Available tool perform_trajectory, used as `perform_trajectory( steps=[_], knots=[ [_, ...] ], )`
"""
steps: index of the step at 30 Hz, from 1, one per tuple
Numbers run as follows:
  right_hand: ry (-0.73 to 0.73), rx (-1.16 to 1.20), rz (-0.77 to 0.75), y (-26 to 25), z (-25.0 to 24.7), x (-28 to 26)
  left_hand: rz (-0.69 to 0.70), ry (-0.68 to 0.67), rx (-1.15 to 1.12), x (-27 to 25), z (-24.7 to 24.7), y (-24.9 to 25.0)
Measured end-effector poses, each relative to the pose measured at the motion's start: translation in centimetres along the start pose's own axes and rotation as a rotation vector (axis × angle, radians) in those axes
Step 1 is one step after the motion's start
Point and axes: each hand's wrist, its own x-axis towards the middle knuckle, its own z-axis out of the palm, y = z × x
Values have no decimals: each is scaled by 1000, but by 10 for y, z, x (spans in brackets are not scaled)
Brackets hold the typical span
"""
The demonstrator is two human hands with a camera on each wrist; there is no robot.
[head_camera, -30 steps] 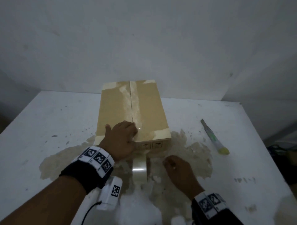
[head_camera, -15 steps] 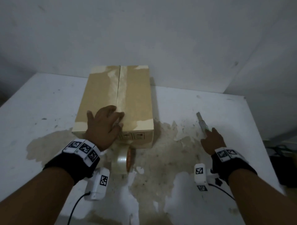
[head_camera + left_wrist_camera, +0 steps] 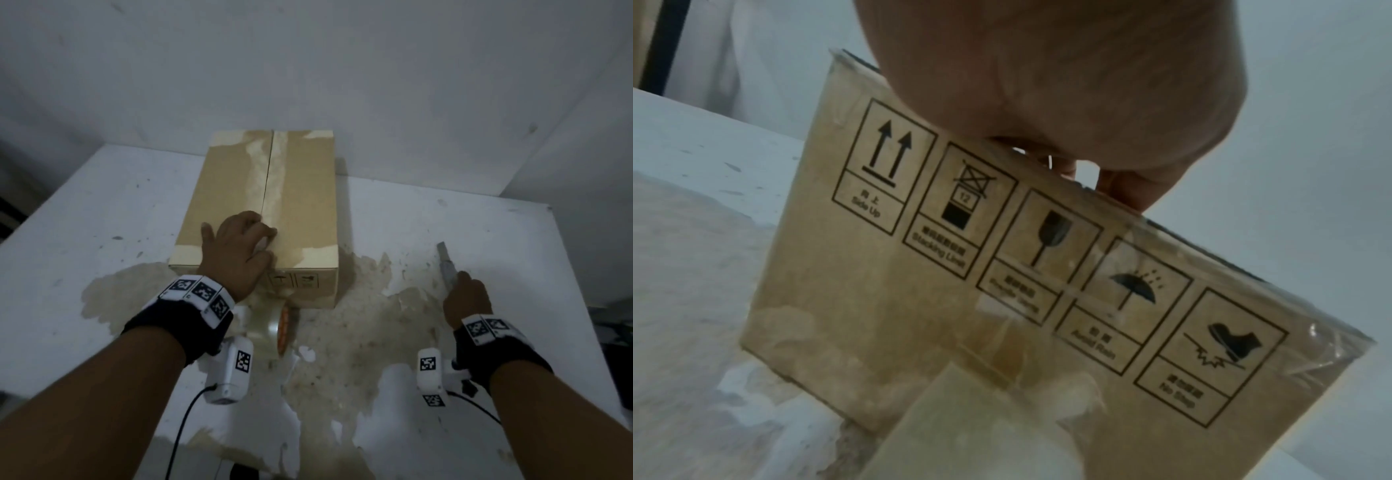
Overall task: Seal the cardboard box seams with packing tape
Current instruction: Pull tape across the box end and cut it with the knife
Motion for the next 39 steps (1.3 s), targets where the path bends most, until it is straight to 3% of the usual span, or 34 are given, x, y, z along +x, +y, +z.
perform_trajectory(
  steps=[4, 10, 12, 14, 16, 18, 23, 26, 29, 39],
  knots=[
    [75, 144, -30, -11, -10, -18, -18, -32, -31, -1, -1, -1],
    [167, 231, -397, -38, -41, -81, -49, -91, -329, -4, -17, -5],
    [169, 233, -494, -52, -48, -106, -20, -13, -418, -12, -26, -9],
    [183, 210, -569, -65, -53, -128, 41, 178, -395, -27, -30, -10],
    [153, 171, -635, -77, -55, -147, -7, 244, -405, -46, -32, -9],
    [82, 112, -679, -86, -51, -163, -120, 128, -428, -62, -26, -11],
    [-61, -59, -739, -111, -47, -194, -526, -322, -617, -77, 9, -26],
    [-95, -161, -783, -125, -43, -207, -613, -456, -854, -77, 20, -25],
    [-110, -221, -792, -137, -40, -210, -580, -446, -933, -76, 26, -20],
    [-58, -395, -918, -148, -39, -214, -681, -340, -1053, -107, 29, -16]
  ],
)
